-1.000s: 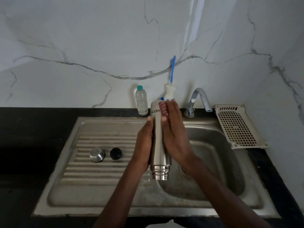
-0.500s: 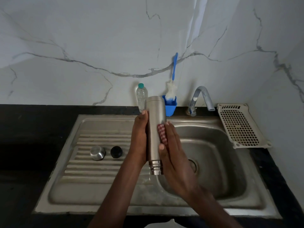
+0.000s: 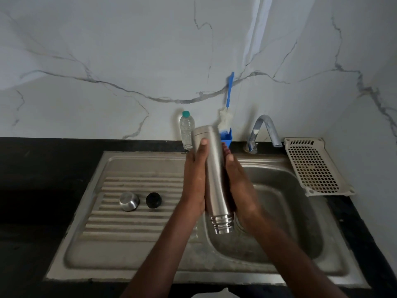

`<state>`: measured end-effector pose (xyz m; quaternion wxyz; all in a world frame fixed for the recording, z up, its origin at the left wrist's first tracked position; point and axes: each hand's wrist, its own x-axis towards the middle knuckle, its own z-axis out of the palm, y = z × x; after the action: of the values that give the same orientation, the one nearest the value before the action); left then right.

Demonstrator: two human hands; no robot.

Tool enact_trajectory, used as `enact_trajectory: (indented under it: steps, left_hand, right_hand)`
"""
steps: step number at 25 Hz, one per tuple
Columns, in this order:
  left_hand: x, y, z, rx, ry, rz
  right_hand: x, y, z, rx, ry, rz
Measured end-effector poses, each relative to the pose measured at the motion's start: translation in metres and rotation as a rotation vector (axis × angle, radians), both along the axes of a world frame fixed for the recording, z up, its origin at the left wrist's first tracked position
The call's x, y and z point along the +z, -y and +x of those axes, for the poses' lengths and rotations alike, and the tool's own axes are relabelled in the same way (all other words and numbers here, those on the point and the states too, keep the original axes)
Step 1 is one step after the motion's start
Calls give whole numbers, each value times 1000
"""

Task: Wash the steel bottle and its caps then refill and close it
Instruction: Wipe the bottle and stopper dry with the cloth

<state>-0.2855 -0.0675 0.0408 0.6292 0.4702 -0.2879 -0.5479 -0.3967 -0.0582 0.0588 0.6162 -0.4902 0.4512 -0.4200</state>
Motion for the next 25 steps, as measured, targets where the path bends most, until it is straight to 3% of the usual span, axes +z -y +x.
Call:
enact_trajectory:
  steps: [2, 6, 9, 12, 15, 19, 22, 25]
  left_hand:
    - [-11, 4, 10, 41, -45, 100]
    - [-26, -2, 15, -109, -114, 223]
    - [-24, -11, 8, -302, -206, 180]
    - [-11, -17, -5, -322, -185, 163]
    - [-8, -10, -3, -239, -119, 138]
    - [-12, -2, 17, -74, -103, 135]
    - [-16, 6, 28, 163, -47, 224]
    - [-22, 13, 35, 372, -131, 259]
  right_hand:
    - [-17, -21, -2, 41, -105, -66]
    - [-42, -54, -6, 38, -279, -231]
    - [-22, -29, 0, -31, -146, -174]
    - [5, 13, -2, -149, -59, -97]
    - [10, 28, -4, -18, 119, 158]
    - [-2, 3, -2, 176, 66, 214]
    - [-11, -21, -3, 300, -95, 75]
    - [-25, -46, -11, 312, -657, -438]
